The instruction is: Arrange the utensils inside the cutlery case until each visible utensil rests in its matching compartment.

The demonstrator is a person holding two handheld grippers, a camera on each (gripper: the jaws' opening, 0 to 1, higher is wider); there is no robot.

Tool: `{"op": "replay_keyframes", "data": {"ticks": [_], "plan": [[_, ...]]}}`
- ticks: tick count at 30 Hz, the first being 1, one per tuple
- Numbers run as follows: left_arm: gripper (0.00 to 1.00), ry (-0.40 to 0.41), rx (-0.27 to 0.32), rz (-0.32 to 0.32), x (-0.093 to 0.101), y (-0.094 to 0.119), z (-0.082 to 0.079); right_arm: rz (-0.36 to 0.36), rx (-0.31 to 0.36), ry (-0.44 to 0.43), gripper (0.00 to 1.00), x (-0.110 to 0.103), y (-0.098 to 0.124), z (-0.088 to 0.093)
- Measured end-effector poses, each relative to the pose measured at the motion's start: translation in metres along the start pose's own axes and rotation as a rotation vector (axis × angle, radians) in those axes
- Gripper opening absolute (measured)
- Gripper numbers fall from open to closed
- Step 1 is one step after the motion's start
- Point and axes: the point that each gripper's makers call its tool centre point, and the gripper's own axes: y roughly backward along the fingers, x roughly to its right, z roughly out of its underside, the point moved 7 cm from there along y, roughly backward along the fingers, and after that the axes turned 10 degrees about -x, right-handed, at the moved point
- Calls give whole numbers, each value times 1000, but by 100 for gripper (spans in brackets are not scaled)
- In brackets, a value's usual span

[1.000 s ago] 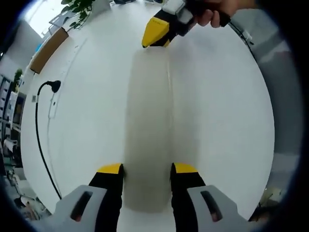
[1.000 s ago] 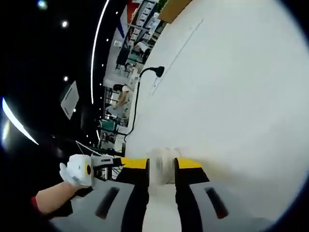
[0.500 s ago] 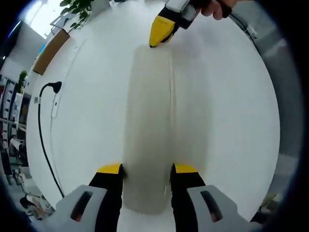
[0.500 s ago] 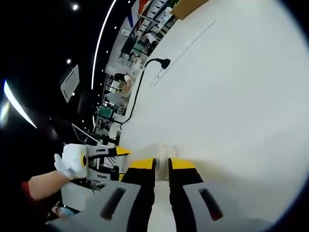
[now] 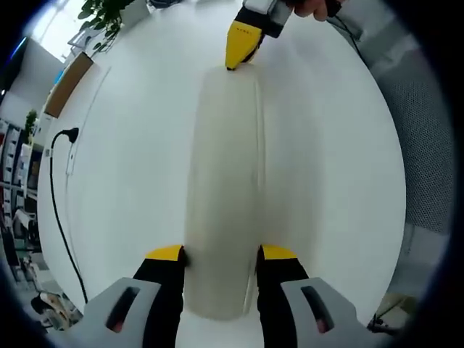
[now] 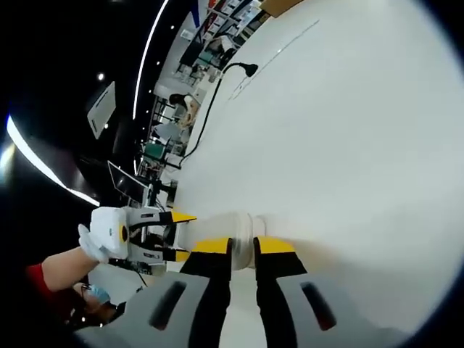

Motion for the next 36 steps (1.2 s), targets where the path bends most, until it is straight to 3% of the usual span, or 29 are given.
{"op": "replay_keyframes", "data": {"ticks": [2,7,9,10,13,15,16,19,21,22,23,24,26,27,29,30,31,33,34,35,36], "plan": [[40,7,7,-2,6,0,1,15,-24,-5,15,0,1,10],[39,30,-4,1,21,1,2,-7,32,-70,17,4,2,23],[39,39,-1,-8,29,2,0,-8,60,-38,19,7,1,31],[39,45,-8,-11,31,3,0,-8,126,-28,19,12,2,31],[39,71,9,-15,35,3,2,-78,195,-60,17,17,3,39],[38,64,15,-14,34,2,1,-78,224,-20,16,14,-2,34],[38,54,13,-15,34,2,1,-63,195,-51,15,13,-3,35],[38,38,-23,2,33,0,-3,-37,146,-13,14,11,-2,30],[38,12,-68,5,33,1,-6,-31,165,-37,12,13,-3,30],[38,12,-70,3,35,0,-8,-69,185,-27,13,8,-3,28],[38,17,-71,6,34,0,-8,-42,175,-41,13,9,-1,29],[38,9,-67,7,34,1,-6,-19,167,16,14,10,0,27],[38,11,-54,11,32,1,-4,-54,127,-108,15,8,2,28],[38,16,-51,12,32,1,-4,-69,106,-120,15,9,3,26],[38,19,-53,10,33,1,-5,-67,188,-136,12,9,4,18],[38,22,-55,8,33,1,-5,-107,247,-112,12,4,4,14],[38,25,-58,6,34,1,-5,-123,224,-180,16,1,4,19],[38,26,-62,4,33,1,-6,-54,165,-125,19,5,-1,27],[38,32,-60,3,34,2,-5,-2,221,-61,15,8,1,23],[38,32,-59,2,34,2,-5,-47,207,18,15,2,0,25],[38,32,-51,0,34,2,-5,-37,177,9,14,1,2,30]]}}
